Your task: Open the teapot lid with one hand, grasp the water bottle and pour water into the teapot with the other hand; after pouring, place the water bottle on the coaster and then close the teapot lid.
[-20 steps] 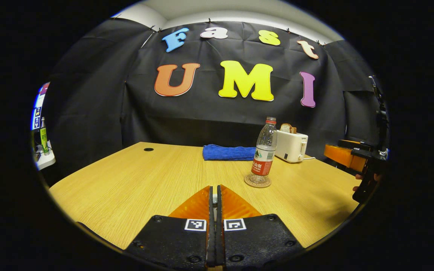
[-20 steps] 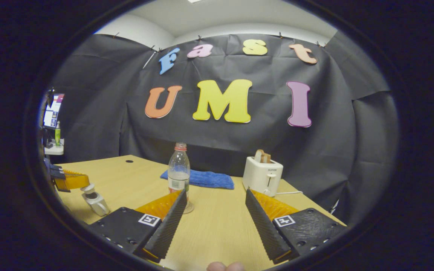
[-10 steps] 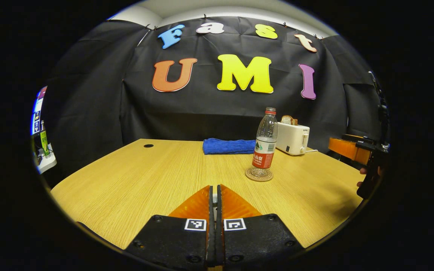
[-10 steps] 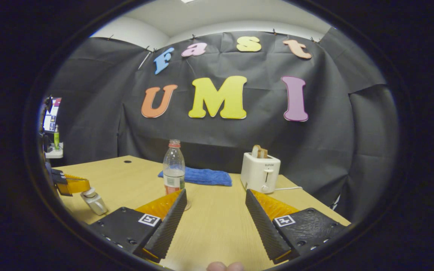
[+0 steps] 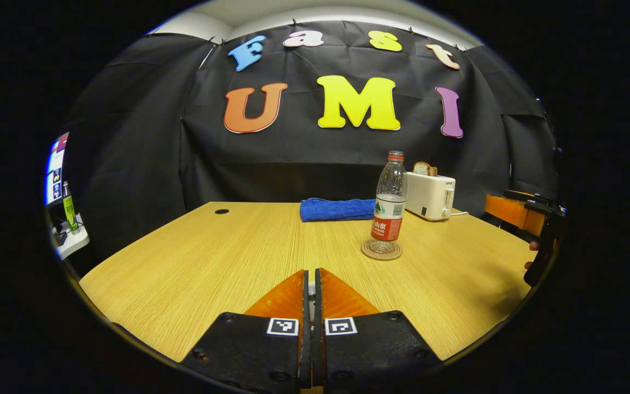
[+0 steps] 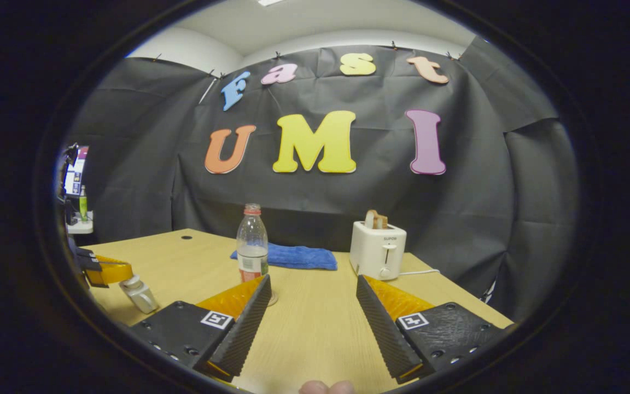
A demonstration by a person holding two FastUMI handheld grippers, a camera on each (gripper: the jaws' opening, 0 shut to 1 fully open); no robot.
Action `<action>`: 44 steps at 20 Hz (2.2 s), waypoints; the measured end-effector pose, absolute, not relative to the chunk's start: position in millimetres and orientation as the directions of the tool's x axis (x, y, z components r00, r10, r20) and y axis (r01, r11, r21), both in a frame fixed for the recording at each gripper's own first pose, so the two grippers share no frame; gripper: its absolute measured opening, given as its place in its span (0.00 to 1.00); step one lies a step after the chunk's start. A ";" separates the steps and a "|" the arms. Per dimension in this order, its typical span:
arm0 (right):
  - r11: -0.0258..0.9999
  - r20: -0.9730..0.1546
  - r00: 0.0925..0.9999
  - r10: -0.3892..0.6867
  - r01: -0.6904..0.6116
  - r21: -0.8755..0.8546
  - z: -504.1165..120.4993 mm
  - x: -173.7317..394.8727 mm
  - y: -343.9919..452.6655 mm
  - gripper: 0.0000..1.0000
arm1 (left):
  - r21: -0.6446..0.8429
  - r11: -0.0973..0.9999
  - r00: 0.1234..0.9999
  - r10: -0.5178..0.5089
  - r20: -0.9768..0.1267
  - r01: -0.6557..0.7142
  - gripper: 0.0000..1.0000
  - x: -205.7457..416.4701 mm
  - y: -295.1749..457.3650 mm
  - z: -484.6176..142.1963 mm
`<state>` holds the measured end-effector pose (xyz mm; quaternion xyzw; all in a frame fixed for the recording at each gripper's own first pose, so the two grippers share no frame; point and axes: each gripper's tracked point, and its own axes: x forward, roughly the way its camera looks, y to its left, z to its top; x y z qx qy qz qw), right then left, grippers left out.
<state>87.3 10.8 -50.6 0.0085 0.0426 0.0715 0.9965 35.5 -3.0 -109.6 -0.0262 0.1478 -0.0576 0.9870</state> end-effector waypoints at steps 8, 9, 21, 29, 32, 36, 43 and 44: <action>0.992 -0.078 0.989 0.126 -0.124 0.033 -50.3 80.4 -0.6 0.94 | -0.055 0.994 0.943 -0.108 -0.316 0.095 0.07 33.6 -6.0 -117.1; 0.992 -0.077 0.989 0.124 -0.122 0.034 -50.2 79.8 -1.7 0.94 | -0.052 0.994 0.944 -0.106 -0.311 0.094 0.08 33.8 -5.8 -115.6; 0.994 -0.023 0.996 0.081 -0.079 0.078 -20.2 59.3 -12.9 0.94 | -0.032 0.999 0.999 -0.021 -0.043 0.019 0.98 30.2 -14.2 8.4; 0.995 0.030 0.999 0.023 -0.026 0.095 1.3 29.4 -17.3 0.94 | -0.032 0.996 0.997 -0.078 0.025 0.079 0.98 18.6 -55.9 43.8; 0.997 0.044 0.999 0.028 -0.031 0.065 4.6 21.1 -9.8 0.94 | -0.067 0.992 0.995 -0.101 0.027 0.102 0.99 14.3 -65.5 45.1; 0.997 0.052 0.998 0.044 -0.047 0.057 5.6 19.4 -0.9 0.94 | -0.043 0.991 0.991 -0.123 0.051 0.125 0.98 11.4 -67.3 51.4; 0.999 0.059 0.998 0.028 -0.031 0.043 8.3 26.2 5.5 0.94 | -0.049 0.994 0.995 -0.096 0.039 0.098 0.98 16.8 -53.2 46.7; 0.999 0.059 0.998 0.025 -0.027 0.038 9.1 26.6 6.2 0.94 | -0.052 0.994 0.995 -0.098 0.033 0.099 0.99 17.9 -52.6 46.0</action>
